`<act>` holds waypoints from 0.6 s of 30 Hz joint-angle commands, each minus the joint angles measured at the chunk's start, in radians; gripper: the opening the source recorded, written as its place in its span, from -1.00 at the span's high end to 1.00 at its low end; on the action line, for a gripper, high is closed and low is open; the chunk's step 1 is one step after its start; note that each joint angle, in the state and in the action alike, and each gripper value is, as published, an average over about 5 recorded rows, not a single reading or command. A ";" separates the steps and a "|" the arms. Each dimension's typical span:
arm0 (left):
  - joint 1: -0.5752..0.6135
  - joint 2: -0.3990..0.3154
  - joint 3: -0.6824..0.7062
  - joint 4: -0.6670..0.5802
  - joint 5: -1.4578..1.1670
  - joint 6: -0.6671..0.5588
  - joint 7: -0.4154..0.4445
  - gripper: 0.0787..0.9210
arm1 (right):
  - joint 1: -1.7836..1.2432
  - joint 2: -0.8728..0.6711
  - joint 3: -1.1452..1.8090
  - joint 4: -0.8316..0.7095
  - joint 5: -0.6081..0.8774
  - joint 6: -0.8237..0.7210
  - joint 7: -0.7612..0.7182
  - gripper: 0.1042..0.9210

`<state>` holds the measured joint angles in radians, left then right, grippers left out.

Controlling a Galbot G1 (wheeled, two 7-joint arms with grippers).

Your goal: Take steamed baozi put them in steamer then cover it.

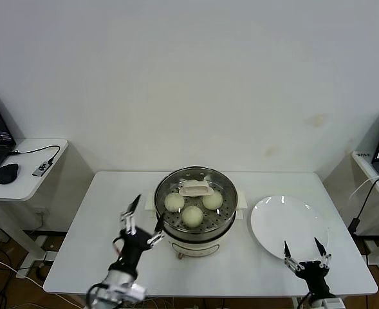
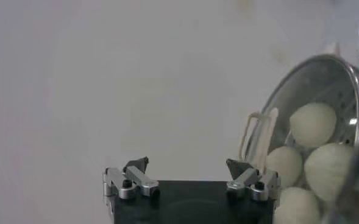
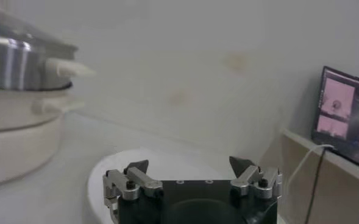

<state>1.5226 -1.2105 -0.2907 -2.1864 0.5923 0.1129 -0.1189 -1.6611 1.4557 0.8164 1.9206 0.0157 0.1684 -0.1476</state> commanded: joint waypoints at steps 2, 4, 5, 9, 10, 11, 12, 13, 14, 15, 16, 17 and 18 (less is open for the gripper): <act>0.308 -0.002 -0.220 0.102 -0.933 -0.385 -0.121 -0.77 | -0.122 -0.167 -0.056 0.039 0.204 0.023 -0.005 -0.76; 0.323 -0.012 -0.218 0.131 -0.929 -0.411 -0.113 -0.77 | -0.141 -0.177 -0.062 0.040 0.212 0.022 -0.006 -0.76; 0.328 -0.016 -0.220 0.144 -0.927 -0.418 -0.107 -0.77 | -0.147 -0.179 -0.065 0.040 0.211 0.022 -0.007 -0.76; 0.329 -0.024 -0.234 0.175 -0.925 -0.423 -0.078 -0.77 | -0.157 -0.179 -0.077 0.034 0.204 0.022 -0.011 -0.76; 0.326 -0.025 -0.237 0.180 -0.926 -0.418 -0.071 -0.77 | -0.158 -0.178 -0.080 0.033 0.204 0.021 -0.010 -0.76; 0.322 -0.027 -0.238 0.185 -0.926 -0.413 -0.064 -0.77 | -0.161 -0.178 -0.085 0.033 0.204 0.020 -0.008 -0.76; 0.318 -0.028 -0.239 0.191 -0.925 -0.407 -0.058 -0.77 | -0.165 -0.178 -0.092 0.035 0.204 0.019 -0.006 -0.76; 0.315 -0.028 -0.239 0.196 -0.924 -0.400 -0.053 -0.77 | -0.169 -0.179 -0.097 0.038 0.204 0.018 -0.005 -0.76; 0.312 -0.027 -0.238 0.200 -0.924 -0.393 -0.048 -0.77 | -0.175 -0.179 -0.104 0.043 0.203 0.017 -0.003 -0.76; 0.310 -0.025 -0.237 0.202 -0.922 -0.385 -0.045 -0.77 | -0.182 -0.179 -0.111 0.048 0.202 0.016 -0.001 -0.76; 0.308 -0.024 -0.236 0.203 -0.920 -0.378 -0.042 -0.77 | -0.188 -0.178 -0.116 0.054 0.200 0.016 0.000 -0.76; 0.307 -0.022 -0.236 0.203 -0.920 -0.372 -0.040 -0.77 | -0.193 -0.175 -0.120 0.059 0.198 0.016 0.001 -0.76; 0.306 -0.021 -0.236 0.202 -0.920 -0.367 -0.037 -0.77 | -0.199 -0.173 -0.125 0.063 0.196 0.017 0.002 -0.76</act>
<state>1.7774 -1.2325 -0.4817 -2.0353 -0.1642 -0.2113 -0.1717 -1.8009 1.3121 0.7345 1.9578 0.1808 0.1826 -0.1477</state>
